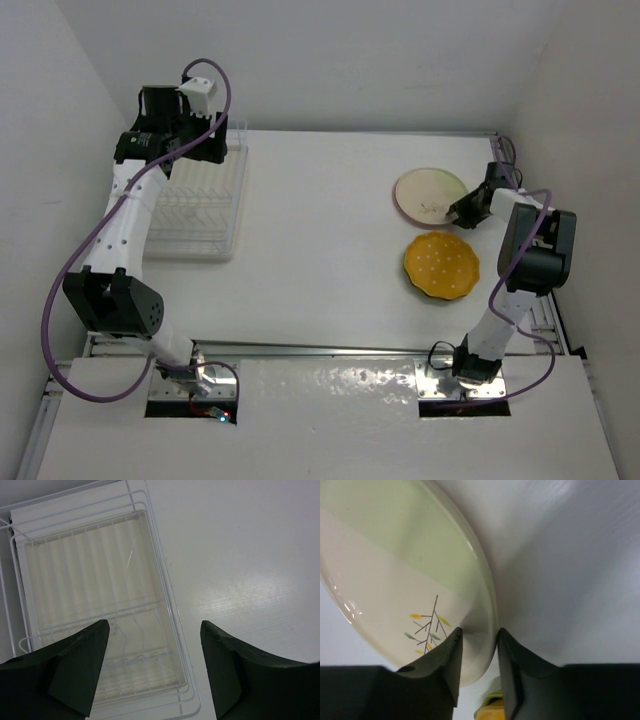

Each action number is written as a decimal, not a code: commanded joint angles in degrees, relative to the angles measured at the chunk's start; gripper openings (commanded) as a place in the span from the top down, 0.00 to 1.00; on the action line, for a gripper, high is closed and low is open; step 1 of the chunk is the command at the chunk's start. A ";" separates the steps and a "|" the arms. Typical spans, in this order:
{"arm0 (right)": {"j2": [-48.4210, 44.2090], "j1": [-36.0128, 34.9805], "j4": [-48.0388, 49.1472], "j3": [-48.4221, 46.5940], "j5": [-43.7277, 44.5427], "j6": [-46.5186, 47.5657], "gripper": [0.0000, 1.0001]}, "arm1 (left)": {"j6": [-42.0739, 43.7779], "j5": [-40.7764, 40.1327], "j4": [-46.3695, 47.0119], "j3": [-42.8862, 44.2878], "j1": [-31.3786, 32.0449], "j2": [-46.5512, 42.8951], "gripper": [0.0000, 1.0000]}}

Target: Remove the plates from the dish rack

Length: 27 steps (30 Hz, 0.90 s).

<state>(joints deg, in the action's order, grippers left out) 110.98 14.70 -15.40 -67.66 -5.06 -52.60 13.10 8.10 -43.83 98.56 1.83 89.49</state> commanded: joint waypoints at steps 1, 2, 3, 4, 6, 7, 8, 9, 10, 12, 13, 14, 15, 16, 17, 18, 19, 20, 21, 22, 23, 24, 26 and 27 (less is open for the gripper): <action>-1.20 -0.28 -1.65 -2.39 3.03 2.24 0.70 | 0.70 -0.63 0.50 1.63 -0.59 -0.28 0.28; -1.12 -0.20 -2.17 -2.65 3.73 2.50 0.71 | 0.70 -0.54 0.59 1.63 -0.59 -0.11 0.28; -1.12 -0.20 -2.96 -2.92 4.00 3.02 0.71 | 0.70 -0.54 0.59 1.72 -0.59 -0.11 0.28; -1.03 -0.28 -3.32 -3.27 4.27 3.20 0.71 | 0.70 -0.45 0.50 1.81 -0.59 -0.02 0.28; -0.94 -0.20 -4.02 -3.44 4.62 3.55 0.77 | 0.70 -0.36 0.50 1.98 -0.59 0.15 0.28; -0.94 -0.20 -4.11 -3.36 4.62 3.56 0.80 | 0.61 -0.19 0.50 2.07 -0.59 0.24 0.28; -0.94 -0.20 -3.94 -3.36 4.53 3.47 0.88 | 0.61 -0.10 0.42 2.16 -0.59 0.16 0.28; -0.94 -0.20 -3.85 -3.44 4.27 3.12 0.91 | 0.61 -0.10 0.42 2.16 -0.59 0.24 0.28; -0.85 -0.28 -3.68 -3.36 4.01 2.77 0.95 | 0.69 -0.10 0.33 2.25 -0.59 0.33 0.28; -0.59 -0.20 -3.24 -3.36 2.61 1.63 1.00 | 0.78 -0.10 0.33 2.25 -0.59 0.24 0.28; -0.41 -0.28 -3.06 -3.44 2.16 1.19 1.00 | 0.78 -0.01 0.33 2.25 -0.59 0.24 0.28; -0.33 -0.20 -2.88 -3.45 1.81 0.66 1.00 | 0.87 -0.10 0.33 2.25 -0.59 0.24 0.28; -0.24 -0.28 -2.54 -3.53 1.46 -0.04 1.00 | 0.87 -0.10 0.24 2.25 -0.68 0.24 0.28; -0.15 -0.20 -2.44 -3.45 1.11 -0.40 1.00 | 0.87 -0.10 0.24 2.25 -0.68 0.16 0.28; -0.15 -0.28 -2.36 -3.53 1.10 -0.66 1.00 | 0.96 -0.01 0.24 2.25 -0.68 0.24 0.28; -0.15 -0.20 -2.36 -3.53 1.10 -1.01 1.00 | 0.96 -0.10 0.24 2.25 -0.68 0.07 0.28; -0.15 -0.28 -2.27 -3.45 0.93 -1.01 1.00 | 0.96 -0.10 0.15 2.25 -0.68 0.07 0.28; -0.06 -0.28 -2.18 -3.53 0.76 -1.19 1.00 | 0.96 -0.01 0.15 2.25 -0.68 0.07 0.28; -0.06 -0.20 -2.27 -3.53 0.49 -1.28 0.95 | 0.96 -0.01 0.07 2.25 -0.68 0.07 0.28; 0.11 -0.28 -2.62 -3.88 0.32 -1.19 0.85 | 1.05 -0.10 0.06 2.25 -0.68 -0.02 0.28; 0.20 -0.20 -3.84 -4.15 0.05 -0.76 0.72 | 1.05 -0.10 0.06 2.25 -0.68 -0.02 0.28; 0.03 -0.20 -4.28 -4.50 0.31 -0.40 0.68 | 1.05 -0.10 0.06 2.25 -0.68 -0.02 0.28; -1.11 -0.20 -4.73 -4.33 0.92 0.48 0.54 | 1.31 -0.10 -0.02 2.42 -0.68 -0.02 0.28; -1.72 -0.20 -4.64 -3.89 1.19 1.44 0.51 | 1.31 -0.10 -0.11 2.42 -0.68 -0.02 0.28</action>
<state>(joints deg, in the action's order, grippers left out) 111.07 14.81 -19.46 -69.84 -3.62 -52.62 13.54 8.08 -44.34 98.59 1.80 90.13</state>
